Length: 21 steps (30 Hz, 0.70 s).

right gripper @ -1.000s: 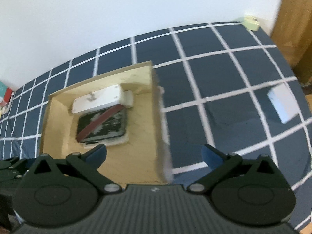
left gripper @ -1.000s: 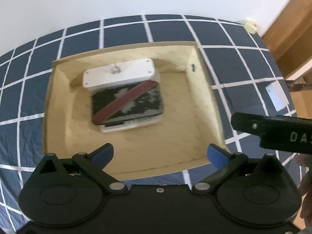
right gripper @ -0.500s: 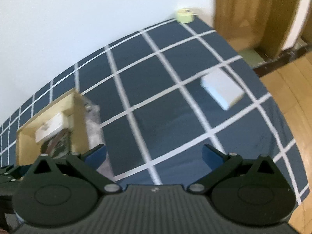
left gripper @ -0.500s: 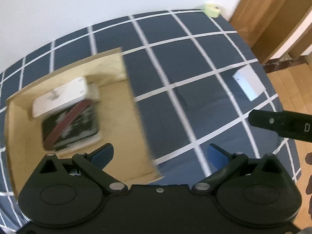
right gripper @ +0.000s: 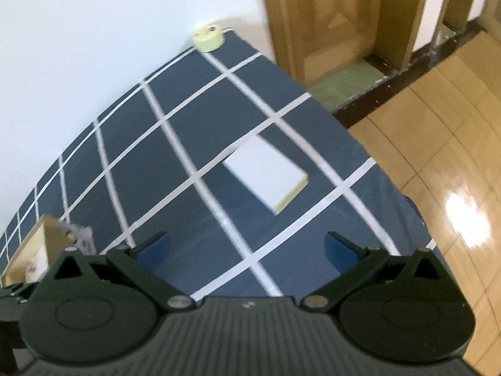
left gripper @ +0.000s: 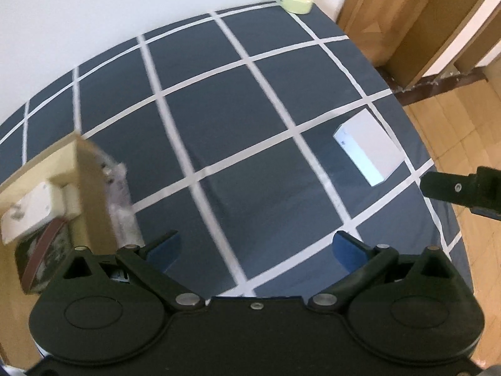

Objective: Organize objects
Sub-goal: 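Move both tools from the box toward the small white carton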

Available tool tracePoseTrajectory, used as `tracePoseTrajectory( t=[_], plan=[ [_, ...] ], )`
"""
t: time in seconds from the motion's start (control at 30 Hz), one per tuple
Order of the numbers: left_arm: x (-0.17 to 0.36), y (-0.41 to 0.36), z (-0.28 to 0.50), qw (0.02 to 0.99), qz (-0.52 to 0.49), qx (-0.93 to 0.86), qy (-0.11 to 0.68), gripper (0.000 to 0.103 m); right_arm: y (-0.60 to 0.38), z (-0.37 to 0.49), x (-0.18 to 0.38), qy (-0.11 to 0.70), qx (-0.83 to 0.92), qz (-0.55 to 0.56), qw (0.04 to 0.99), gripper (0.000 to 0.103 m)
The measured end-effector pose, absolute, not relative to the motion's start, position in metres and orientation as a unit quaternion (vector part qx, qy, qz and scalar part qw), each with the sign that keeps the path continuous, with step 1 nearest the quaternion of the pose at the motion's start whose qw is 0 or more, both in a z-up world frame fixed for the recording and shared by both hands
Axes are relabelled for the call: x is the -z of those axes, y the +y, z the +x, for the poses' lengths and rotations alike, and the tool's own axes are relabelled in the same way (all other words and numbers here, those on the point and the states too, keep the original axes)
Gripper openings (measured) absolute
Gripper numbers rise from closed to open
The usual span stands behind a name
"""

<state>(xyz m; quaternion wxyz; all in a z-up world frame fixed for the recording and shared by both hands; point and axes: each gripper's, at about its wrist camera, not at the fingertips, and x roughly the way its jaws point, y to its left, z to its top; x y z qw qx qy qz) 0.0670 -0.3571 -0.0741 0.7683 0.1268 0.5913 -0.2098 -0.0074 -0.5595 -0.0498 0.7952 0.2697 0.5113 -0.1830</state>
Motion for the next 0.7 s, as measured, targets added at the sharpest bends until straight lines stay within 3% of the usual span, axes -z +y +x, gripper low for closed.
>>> tracePoseTrajectory(
  t=[0.7],
  plan=[
    [0.157,-0.45,0.116,0.711,0.209,0.245,0.625,0.103,-0.63,0.05,0.141,0.551,0.198,0.34,0.736,0.099]
  ],
)
